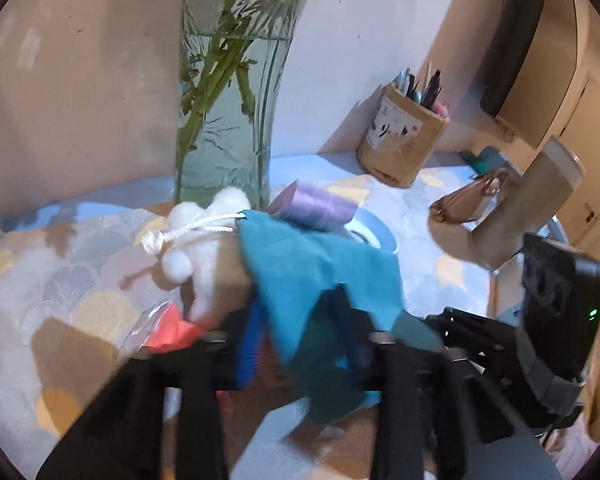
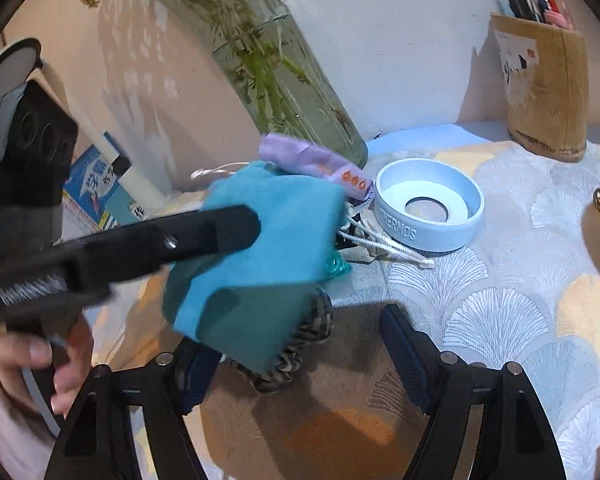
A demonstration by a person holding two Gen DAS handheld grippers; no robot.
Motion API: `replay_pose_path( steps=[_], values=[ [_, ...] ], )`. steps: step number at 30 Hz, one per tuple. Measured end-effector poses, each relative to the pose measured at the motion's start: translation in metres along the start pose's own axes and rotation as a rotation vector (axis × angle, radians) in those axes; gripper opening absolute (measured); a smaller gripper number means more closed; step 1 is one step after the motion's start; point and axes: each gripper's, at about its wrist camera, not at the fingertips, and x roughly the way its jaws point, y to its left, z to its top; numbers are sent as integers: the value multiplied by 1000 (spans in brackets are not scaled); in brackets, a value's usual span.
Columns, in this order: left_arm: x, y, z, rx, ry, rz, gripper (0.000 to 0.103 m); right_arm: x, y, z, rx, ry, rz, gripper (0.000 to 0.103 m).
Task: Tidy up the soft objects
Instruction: 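Move both tools back to the items on the bed, then grasp the teal drawstring pouch with left tool while right tool grasps the plaid fuzzy hair tie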
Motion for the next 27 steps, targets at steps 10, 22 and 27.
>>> replay_pose_path(
  steps=[10, 22, 27],
  values=[
    [-40, -43, -34, 13, -66, -28, 13, -53, -16, -26, 152, -117, -189, 7],
    [-43, -63, -126, -37, 85, -21, 31, -150, -38, -76, 234, -208, -322, 7],
    [-31, -80, -129, -83, 97, -42, 71, -147, -49, -94, 246, -226, -285, 7]
  ],
)
